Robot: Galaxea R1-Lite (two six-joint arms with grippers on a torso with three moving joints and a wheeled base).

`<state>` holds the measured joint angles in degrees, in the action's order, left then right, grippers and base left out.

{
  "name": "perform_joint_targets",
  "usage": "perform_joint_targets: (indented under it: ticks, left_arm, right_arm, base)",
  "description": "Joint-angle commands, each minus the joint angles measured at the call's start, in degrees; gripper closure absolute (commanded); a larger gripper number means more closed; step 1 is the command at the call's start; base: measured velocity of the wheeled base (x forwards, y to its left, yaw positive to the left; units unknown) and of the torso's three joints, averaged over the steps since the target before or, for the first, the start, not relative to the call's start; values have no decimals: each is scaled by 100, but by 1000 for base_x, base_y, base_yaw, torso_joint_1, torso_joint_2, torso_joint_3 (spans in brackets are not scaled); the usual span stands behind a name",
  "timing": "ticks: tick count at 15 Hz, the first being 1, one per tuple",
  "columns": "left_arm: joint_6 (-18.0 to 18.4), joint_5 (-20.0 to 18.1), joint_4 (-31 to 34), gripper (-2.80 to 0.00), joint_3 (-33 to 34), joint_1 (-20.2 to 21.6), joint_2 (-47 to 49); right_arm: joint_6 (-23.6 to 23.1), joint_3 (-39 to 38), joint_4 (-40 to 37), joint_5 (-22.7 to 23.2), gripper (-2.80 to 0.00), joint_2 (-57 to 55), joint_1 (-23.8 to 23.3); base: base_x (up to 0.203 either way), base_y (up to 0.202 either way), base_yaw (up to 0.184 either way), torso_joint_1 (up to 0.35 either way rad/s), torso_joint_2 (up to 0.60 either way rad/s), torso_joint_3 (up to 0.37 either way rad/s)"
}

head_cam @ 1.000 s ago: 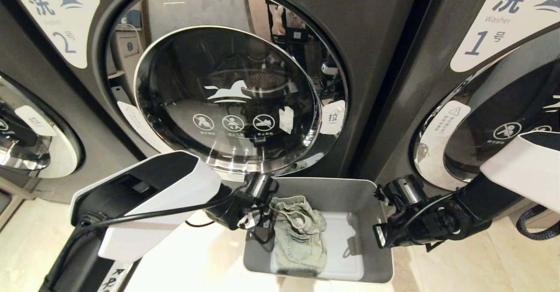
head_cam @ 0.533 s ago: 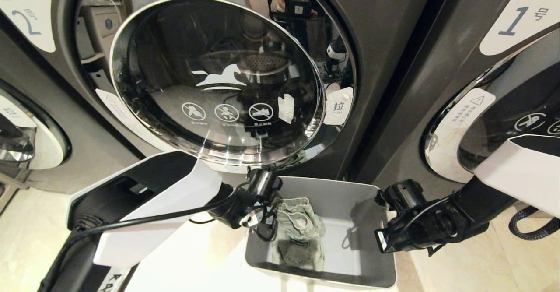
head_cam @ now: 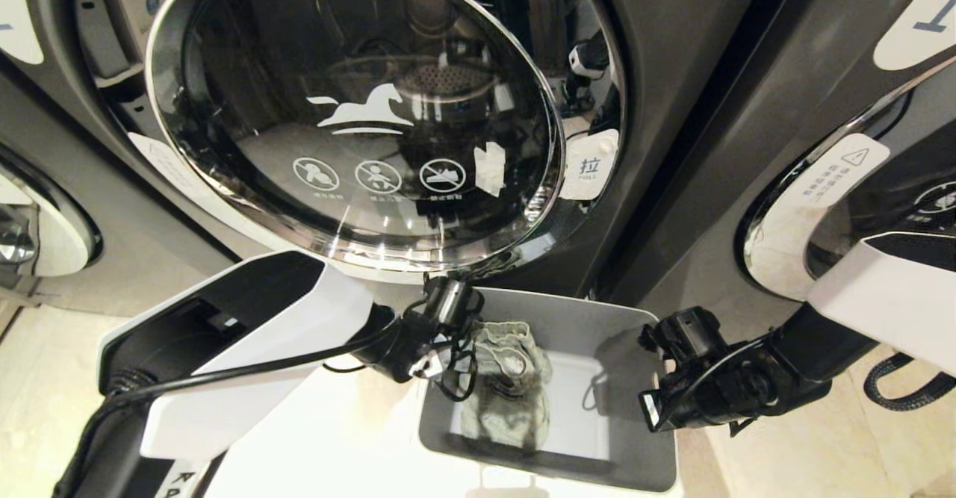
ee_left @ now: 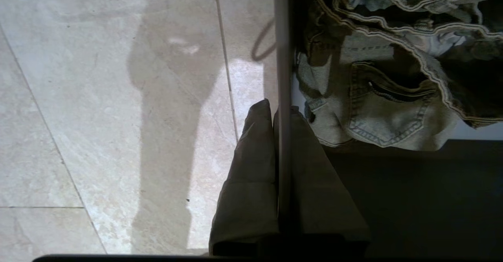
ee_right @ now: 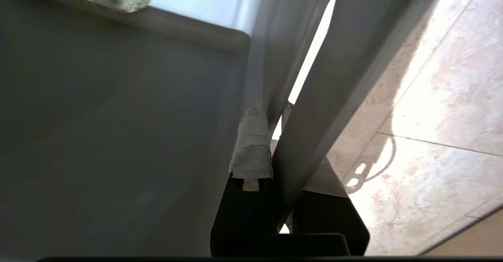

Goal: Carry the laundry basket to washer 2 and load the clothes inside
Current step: Pick up the clothes basket and put it beside the washing machine

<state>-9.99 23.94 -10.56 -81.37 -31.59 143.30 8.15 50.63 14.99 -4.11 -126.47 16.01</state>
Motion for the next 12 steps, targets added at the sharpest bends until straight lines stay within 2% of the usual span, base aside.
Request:
perform_joint_targets:
  ticks: [1,12]
  left_arm:
    - [-2,6,10,0,22,-5,78]
    - [-11,14,-8,0,230,-49,-118]
  right_arm:
    - [-24,-18,-5,-2,0,-19,-1]
    - [-77,-149,-14,-55,0,175,12]
  base:
    - [0,0,0,0,0,0]
    - [0,0,0,0,0,0]
